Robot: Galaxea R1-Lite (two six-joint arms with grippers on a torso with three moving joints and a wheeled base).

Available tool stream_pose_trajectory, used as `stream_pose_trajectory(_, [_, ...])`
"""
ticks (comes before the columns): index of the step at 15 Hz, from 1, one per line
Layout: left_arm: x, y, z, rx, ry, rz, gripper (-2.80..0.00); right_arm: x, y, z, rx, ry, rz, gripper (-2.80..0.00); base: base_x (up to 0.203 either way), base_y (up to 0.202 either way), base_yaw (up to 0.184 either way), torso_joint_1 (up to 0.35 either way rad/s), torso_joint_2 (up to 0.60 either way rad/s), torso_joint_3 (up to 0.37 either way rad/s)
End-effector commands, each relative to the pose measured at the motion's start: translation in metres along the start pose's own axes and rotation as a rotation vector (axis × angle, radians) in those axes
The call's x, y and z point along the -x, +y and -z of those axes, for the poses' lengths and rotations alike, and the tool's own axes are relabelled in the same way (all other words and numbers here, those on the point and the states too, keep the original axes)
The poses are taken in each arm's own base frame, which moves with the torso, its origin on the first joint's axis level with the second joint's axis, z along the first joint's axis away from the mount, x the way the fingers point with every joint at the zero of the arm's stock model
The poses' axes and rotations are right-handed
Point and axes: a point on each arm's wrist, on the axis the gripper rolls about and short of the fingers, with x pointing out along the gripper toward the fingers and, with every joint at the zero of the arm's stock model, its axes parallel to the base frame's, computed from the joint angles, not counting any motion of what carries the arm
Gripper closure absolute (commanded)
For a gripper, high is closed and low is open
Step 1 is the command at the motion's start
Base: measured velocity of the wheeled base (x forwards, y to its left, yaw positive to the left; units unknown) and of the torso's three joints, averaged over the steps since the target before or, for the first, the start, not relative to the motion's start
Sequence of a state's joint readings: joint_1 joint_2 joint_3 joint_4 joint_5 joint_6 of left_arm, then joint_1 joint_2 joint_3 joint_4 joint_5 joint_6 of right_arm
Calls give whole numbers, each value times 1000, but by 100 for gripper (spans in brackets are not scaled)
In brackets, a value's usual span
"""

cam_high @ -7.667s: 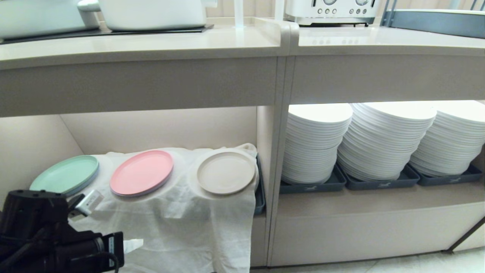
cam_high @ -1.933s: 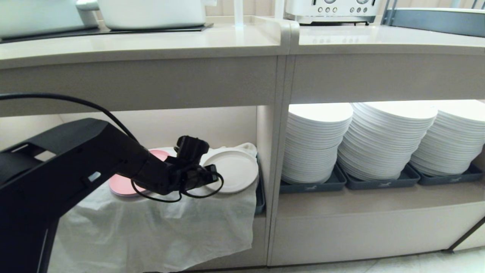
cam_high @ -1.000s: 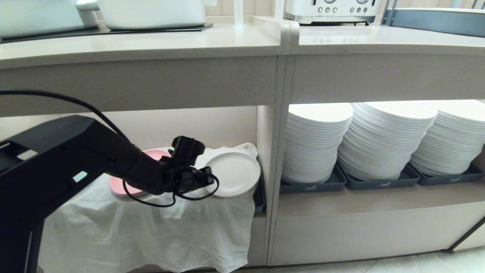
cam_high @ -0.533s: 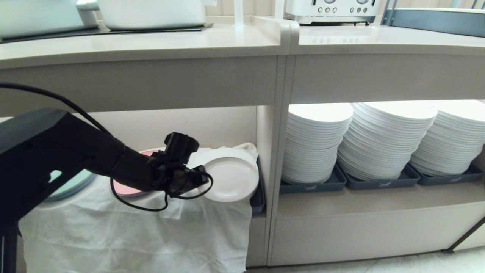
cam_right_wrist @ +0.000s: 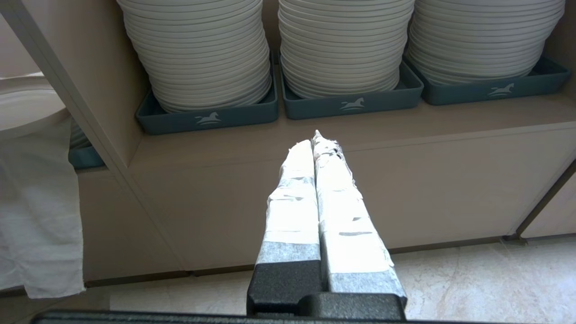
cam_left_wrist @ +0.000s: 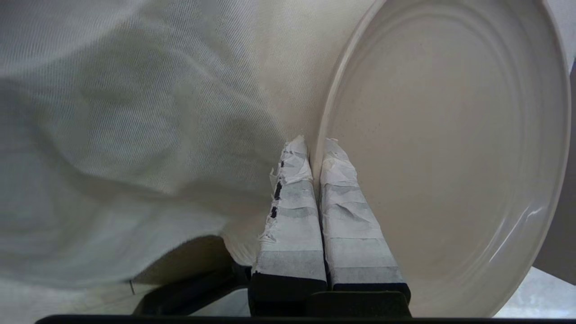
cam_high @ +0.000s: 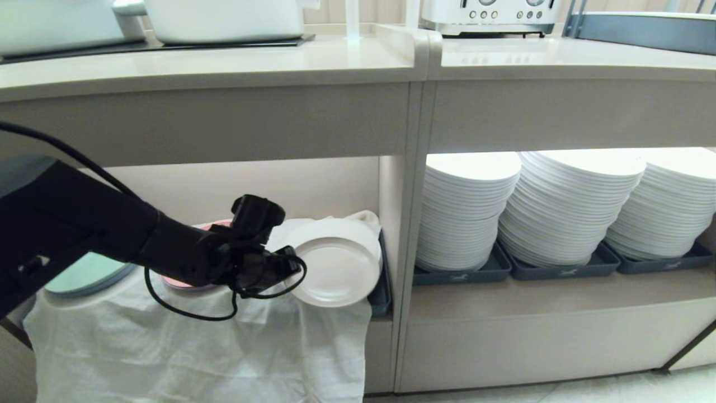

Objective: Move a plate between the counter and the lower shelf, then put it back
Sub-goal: Pick up the plate in the cupboard

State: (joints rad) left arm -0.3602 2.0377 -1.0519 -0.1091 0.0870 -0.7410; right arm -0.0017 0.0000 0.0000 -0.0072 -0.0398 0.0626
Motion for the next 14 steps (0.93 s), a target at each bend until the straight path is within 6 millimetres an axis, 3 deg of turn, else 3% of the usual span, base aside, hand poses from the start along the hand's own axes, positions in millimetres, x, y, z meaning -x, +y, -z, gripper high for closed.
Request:
stream_pose_trajectory(1, [7,0,-1,31,-11,12,0,0,0,0,0,0,0,0,0,0,0,0,0,0])
stream_pose_trajectory(14, [39,18,16,81,26,14,0,0,0,0,0,0,0,0,0,0,0,0,0,0])
